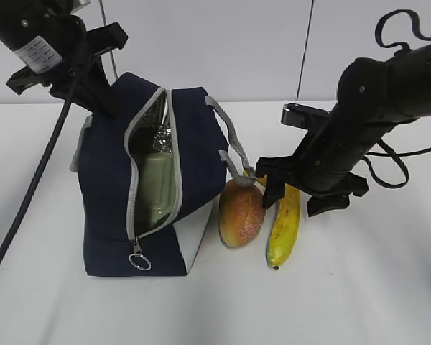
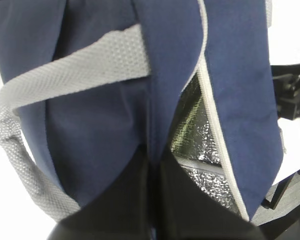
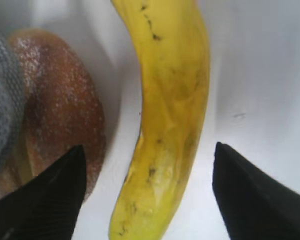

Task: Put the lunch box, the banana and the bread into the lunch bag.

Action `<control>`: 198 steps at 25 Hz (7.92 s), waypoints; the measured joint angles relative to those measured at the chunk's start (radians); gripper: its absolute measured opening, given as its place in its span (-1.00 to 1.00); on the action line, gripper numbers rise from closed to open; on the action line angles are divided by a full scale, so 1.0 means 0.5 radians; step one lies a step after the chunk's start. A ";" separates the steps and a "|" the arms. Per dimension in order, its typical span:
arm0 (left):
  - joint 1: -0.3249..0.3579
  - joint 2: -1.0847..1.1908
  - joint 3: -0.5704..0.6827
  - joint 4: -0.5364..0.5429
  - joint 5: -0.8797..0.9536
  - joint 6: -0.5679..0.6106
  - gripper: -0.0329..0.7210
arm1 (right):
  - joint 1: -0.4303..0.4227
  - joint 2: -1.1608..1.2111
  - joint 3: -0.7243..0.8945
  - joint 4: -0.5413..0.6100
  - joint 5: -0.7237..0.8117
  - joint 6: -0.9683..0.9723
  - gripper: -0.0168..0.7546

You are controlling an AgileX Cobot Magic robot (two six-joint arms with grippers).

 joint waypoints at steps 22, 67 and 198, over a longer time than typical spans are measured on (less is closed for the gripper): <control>0.000 0.000 0.000 0.000 0.000 0.000 -0.92 | -0.013 0.230 -0.237 -0.206 0.057 0.105 0.02; 0.000 0.000 0.000 0.000 0.001 0.030 -0.92 | -0.005 -0.043 -0.906 1.265 0.627 -0.806 -0.18; 0.000 0.000 0.000 0.008 0.003 0.037 -0.92 | -0.058 0.308 -0.185 1.168 0.067 -1.366 0.45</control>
